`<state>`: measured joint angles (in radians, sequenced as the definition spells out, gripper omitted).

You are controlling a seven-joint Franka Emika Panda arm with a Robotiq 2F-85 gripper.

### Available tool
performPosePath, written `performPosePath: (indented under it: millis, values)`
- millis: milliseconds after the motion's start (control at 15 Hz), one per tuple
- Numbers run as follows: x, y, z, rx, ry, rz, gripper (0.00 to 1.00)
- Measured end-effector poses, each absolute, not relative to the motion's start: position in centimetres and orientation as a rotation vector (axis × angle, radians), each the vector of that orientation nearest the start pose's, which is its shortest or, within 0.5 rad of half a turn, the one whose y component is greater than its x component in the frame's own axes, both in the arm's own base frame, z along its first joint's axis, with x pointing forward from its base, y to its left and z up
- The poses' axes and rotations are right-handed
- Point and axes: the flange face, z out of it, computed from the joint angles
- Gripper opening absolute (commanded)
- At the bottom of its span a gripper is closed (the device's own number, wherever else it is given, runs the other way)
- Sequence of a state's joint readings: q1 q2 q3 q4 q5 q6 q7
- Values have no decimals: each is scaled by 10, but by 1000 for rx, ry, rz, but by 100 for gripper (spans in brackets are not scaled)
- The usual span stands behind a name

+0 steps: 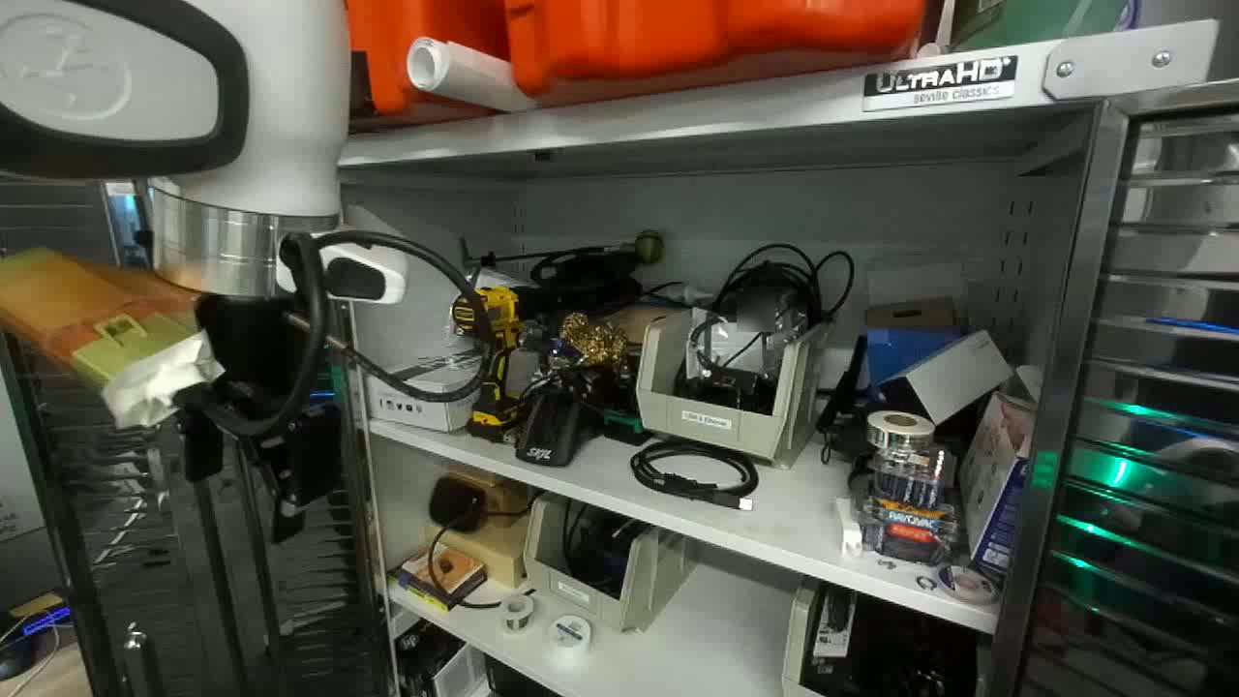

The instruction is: Put the black cable on the top shelf into the tray behind it

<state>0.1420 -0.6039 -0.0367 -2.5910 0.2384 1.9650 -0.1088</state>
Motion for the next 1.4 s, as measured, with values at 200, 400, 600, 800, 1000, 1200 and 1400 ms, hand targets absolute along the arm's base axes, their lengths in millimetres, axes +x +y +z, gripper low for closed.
performPosePath:
  millis: [200,400,600,800,1000,1200,1400]
  values:
    - [356,53,456,-2896,-184,26,100]
    - [356,53,456,-2895,-184,25,100]
    - [356,53,456,-2895,-184,25,100]
    - [356,53,456,-2895,-184,25,100]
    - [357,51,453,-2898,-174,32,100]
    - [369,41,449,-2906,-131,-10,100]
    - [392,24,439,-2933,-83,-89,100]
